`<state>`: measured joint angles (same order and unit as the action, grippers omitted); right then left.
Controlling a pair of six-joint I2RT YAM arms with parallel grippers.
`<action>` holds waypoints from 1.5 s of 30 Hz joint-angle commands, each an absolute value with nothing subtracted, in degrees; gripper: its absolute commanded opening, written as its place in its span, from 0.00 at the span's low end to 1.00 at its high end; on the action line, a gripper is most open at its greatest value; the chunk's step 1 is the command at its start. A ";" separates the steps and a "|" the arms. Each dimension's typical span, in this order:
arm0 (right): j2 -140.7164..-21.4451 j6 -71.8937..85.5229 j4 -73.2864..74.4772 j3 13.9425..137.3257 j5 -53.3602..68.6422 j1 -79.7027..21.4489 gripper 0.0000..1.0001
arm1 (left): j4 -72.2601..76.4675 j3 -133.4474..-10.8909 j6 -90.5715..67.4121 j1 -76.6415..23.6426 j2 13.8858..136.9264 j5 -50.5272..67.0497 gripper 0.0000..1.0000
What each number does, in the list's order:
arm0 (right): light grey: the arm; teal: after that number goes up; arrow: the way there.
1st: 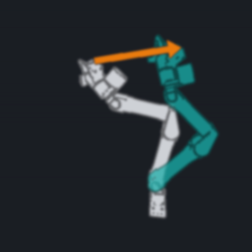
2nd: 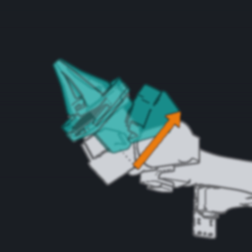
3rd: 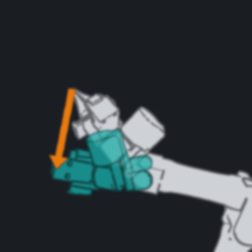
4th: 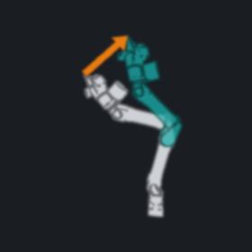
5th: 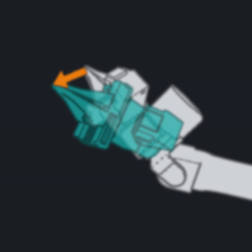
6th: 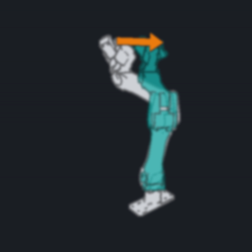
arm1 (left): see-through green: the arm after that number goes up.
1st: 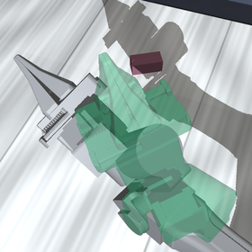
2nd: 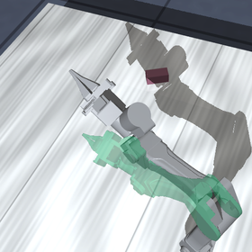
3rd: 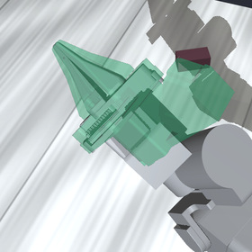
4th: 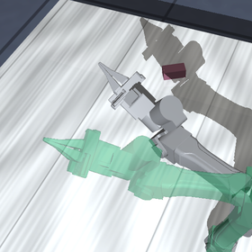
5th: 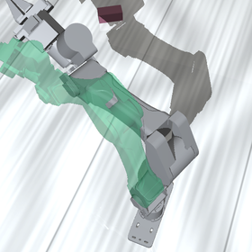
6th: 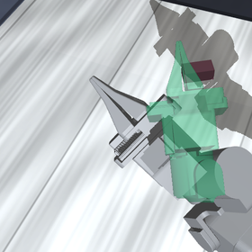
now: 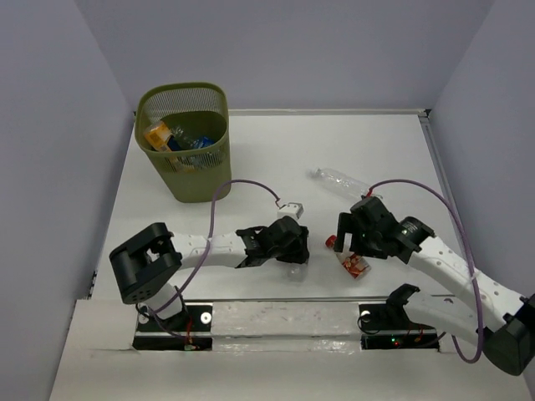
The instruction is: Put the plastic bottles in the bin
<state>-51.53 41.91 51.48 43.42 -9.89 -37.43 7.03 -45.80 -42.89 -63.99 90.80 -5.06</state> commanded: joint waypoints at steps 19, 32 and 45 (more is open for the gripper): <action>-79.63 36.83 37.63 44.65 -5.54 -38.75 0.82 | 4.75 -34.54 -35.16 -51.42 57.66 -8.17 0.32; -79.29 33.93 26.55 39.82 1.49 -41.92 0.23 | 0.00 -48.50 -34.37 -48.60 53.26 -15.55 0.32; -57.84 30.67 23.56 39.64 4.66 -41.92 0.11 | -3.69 -74.87 -24.09 -41.94 60.19 -29.97 0.32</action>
